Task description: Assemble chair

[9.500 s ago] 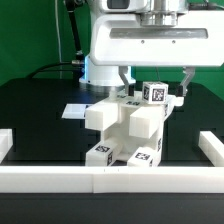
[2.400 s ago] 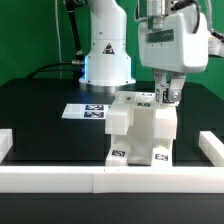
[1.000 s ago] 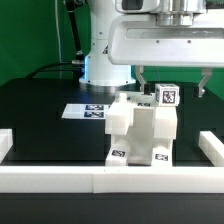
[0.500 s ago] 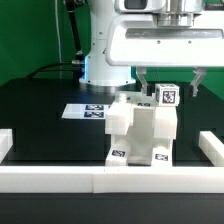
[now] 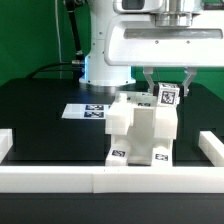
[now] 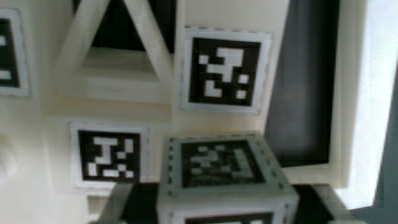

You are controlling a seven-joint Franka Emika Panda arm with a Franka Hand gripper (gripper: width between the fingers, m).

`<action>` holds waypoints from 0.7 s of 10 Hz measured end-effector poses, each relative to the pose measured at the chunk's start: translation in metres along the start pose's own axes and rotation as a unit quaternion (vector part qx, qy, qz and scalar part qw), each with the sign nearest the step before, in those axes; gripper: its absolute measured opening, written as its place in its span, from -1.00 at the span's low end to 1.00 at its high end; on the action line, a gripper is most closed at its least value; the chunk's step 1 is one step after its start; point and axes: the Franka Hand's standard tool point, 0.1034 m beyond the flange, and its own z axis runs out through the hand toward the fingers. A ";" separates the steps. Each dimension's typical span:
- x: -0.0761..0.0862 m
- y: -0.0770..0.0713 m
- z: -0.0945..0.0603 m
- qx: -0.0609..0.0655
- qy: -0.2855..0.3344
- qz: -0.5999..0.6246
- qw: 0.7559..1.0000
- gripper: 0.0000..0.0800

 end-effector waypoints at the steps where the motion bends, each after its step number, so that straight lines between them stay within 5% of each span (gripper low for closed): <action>1: 0.000 -0.001 0.000 0.001 0.000 0.054 0.999 -0.29; 7: -0.001 -0.004 0.000 0.007 0.000 0.300 0.954 -0.28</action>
Offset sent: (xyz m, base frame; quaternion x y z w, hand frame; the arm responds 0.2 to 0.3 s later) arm -0.0041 0.0008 0.0003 -0.0101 0.0036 0.2526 0.9675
